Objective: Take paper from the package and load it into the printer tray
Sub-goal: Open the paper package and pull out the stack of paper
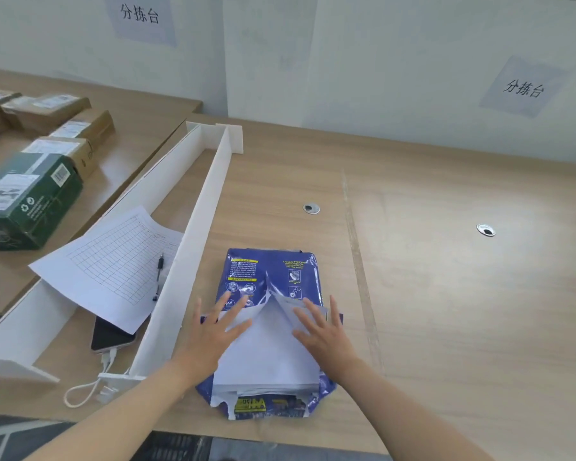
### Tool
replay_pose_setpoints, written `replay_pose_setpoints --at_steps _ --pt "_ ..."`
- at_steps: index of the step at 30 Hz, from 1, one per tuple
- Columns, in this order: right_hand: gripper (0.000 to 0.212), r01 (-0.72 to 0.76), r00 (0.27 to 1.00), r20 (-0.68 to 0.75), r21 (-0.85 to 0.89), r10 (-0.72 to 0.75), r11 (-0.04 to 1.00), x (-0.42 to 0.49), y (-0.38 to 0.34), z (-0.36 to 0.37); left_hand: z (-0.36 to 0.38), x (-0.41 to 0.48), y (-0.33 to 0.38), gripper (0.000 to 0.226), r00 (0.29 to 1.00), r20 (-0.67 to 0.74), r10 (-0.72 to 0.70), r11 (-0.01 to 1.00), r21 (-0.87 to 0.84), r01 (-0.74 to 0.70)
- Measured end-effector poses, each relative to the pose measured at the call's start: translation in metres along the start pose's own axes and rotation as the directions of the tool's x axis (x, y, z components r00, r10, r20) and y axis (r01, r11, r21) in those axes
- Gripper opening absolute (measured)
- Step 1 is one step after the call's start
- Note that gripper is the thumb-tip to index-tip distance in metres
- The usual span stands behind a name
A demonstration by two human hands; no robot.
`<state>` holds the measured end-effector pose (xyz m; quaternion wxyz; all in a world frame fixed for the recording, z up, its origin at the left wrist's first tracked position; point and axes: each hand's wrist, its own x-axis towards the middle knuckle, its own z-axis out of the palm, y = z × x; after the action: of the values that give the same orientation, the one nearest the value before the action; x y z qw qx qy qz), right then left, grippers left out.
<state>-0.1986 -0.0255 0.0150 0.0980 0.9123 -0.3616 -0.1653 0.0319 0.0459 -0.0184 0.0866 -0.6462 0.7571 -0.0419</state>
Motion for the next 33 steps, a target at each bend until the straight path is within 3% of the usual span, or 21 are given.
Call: replay_pose_setpoints --at_steps 3,6,9,12,17,20,22,25,27,30,33 --pt "0.01 0.087 0.992 0.104 -0.133 -0.073 0.987 0.008 -0.002 0.006 0.013 0.007 -0.004 0.073 0.969 0.204 0.138 0.989 0.016 -0.144" --pt "0.029 0.008 0.97 0.243 -0.044 0.002 0.999 0.019 -0.007 0.021 0.022 0.01 -0.005 0.064 0.926 0.364 0.1 0.993 0.017 -0.114" --pt "0.036 -0.08 0.965 0.245 -0.039 0.087 0.996 0.025 -0.011 0.025 0.023 0.011 -0.008 0.059 0.929 0.368 0.042 0.999 -0.026 -0.035" --pt "0.035 -0.062 0.982 0.179 -0.034 0.067 0.997 0.032 -0.018 0.027 0.017 0.009 -0.005 0.044 0.975 0.211 0.064 0.997 -0.063 -0.052" --pt "0.036 0.095 0.985 0.135 0.102 -0.109 0.99 0.041 -0.024 0.035 0.015 0.014 0.003 0.05 0.981 0.004 0.193 0.979 0.064 -0.193" --pt "0.038 0.095 0.977 0.16 0.264 -0.14 0.96 0.043 -0.022 0.038 0.019 0.019 0.008 0.054 0.953 -0.011 0.304 0.949 0.087 -0.302" --pt "0.041 0.109 0.972 0.161 0.332 -0.17 0.937 0.043 -0.018 0.041 0.017 0.022 0.009 0.058 0.948 0.12 0.294 0.955 0.007 -0.297" --pt "0.052 0.165 0.964 0.125 0.417 -0.236 0.894 0.037 -0.009 0.045 0.025 0.023 0.002 0.054 0.956 0.176 0.236 0.972 -0.047 -0.231" --pt "0.056 0.177 0.956 0.134 0.441 -0.26 0.88 0.034 -0.006 0.048 0.03 0.023 -0.005 0.056 0.917 0.32 0.24 0.971 -0.078 -0.228" --pt "0.067 0.194 0.939 0.167 0.467 -0.301 0.863 0.032 -0.01 0.051 0.032 0.023 -0.008 0.062 0.898 0.363 0.248 0.968 -0.121 -0.218" --pt "0.084 0.227 0.919 0.202 0.432 -0.339 0.873 0.031 -0.018 0.051 0.034 0.022 -0.004 0.085 0.883 0.363 0.298 0.954 -0.148 -0.261"
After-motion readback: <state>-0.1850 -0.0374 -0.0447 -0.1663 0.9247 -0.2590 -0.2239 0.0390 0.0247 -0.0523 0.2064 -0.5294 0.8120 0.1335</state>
